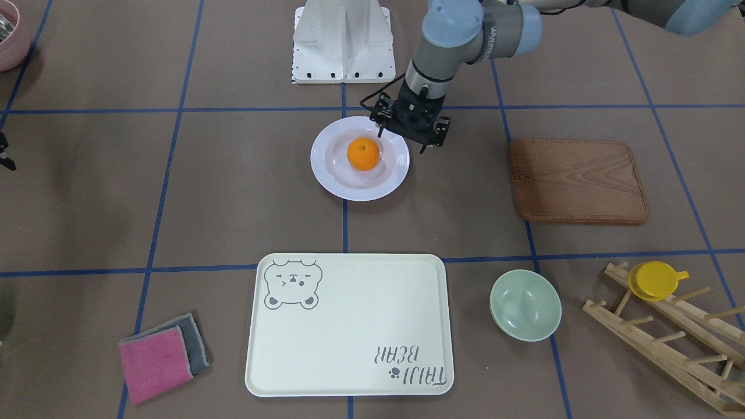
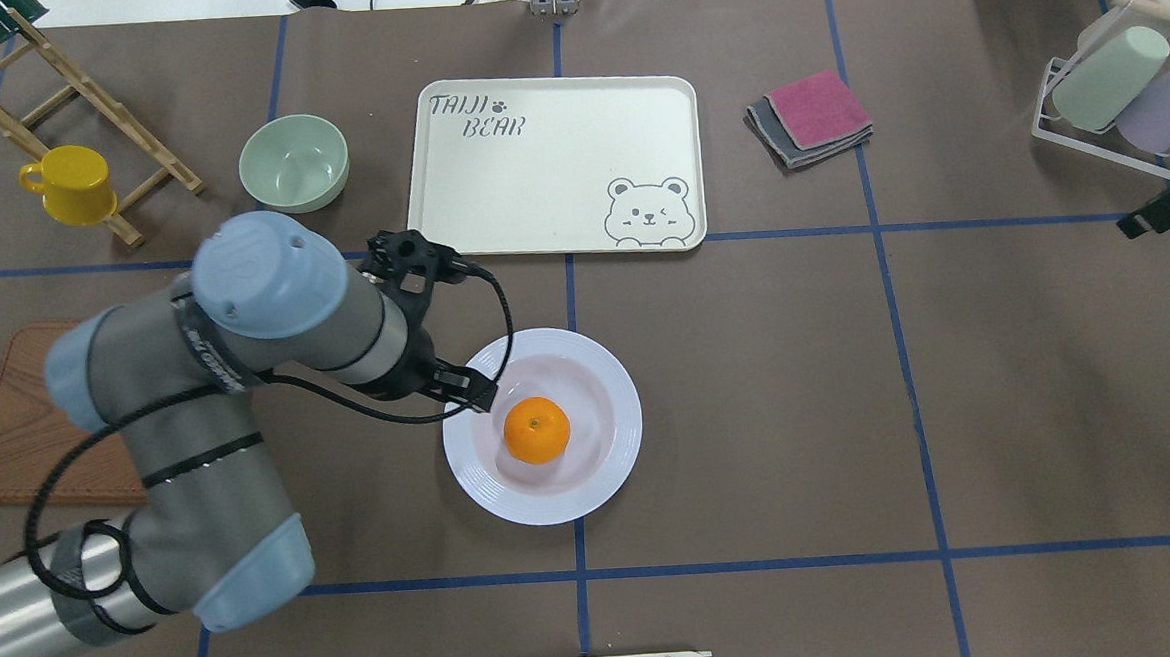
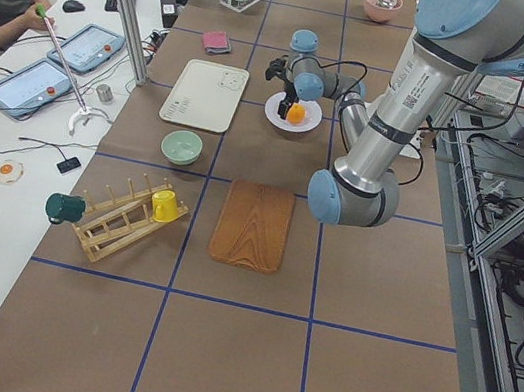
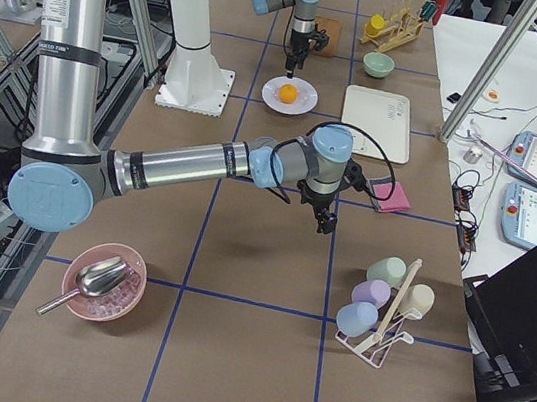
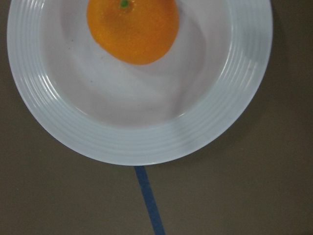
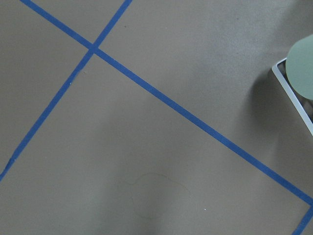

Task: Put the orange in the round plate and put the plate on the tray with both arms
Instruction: 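Withdraw the left gripper from the plate while the right gripper reaches toward the plate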

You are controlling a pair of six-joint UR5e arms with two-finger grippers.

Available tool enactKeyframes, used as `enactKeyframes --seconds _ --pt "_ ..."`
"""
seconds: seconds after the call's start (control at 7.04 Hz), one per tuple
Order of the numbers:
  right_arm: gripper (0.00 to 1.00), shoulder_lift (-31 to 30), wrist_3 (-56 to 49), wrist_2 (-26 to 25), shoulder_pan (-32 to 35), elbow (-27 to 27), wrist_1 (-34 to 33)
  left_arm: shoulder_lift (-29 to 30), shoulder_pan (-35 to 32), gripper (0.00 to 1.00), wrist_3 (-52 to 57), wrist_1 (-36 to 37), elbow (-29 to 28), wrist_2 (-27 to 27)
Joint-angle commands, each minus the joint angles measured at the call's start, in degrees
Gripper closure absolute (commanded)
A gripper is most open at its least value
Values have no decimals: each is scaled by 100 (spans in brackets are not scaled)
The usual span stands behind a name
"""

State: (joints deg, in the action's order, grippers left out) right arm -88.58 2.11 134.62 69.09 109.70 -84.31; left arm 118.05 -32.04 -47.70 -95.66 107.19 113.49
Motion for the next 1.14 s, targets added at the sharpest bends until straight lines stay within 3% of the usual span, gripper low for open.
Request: enactKeyframes --seconds 0.0,0.14,0.28,0.43,0.57,0.85,0.99 --pt "0 461 1725 -338 -1313 386 203 -754 -984 1 1439 -14 109 706" --pt "0 934 2941 -654 -2042 377 222 -1106 -1432 1 2161 -14 74 901" --pt "0 1583 3823 -1414 -2971 299 222 -1370 -1846 1 2769 -6 48 1121" --pt "0 2120 4815 -2692 -3920 106 413 -1538 -2215 1 3305 -14 -57 1393" --pt "0 2230 5904 -3140 -4243 -226 1303 -1557 -2376 1 3546 -14 -232 1456" --pt "0 2117 7234 -3275 -4325 -1585 4548 -1522 -2377 1 3557 -23 -339 1457" --pt "0 2091 7895 -3511 -4343 -2079 5686 -1531 -2377 1 3557 -40 -331 1457"
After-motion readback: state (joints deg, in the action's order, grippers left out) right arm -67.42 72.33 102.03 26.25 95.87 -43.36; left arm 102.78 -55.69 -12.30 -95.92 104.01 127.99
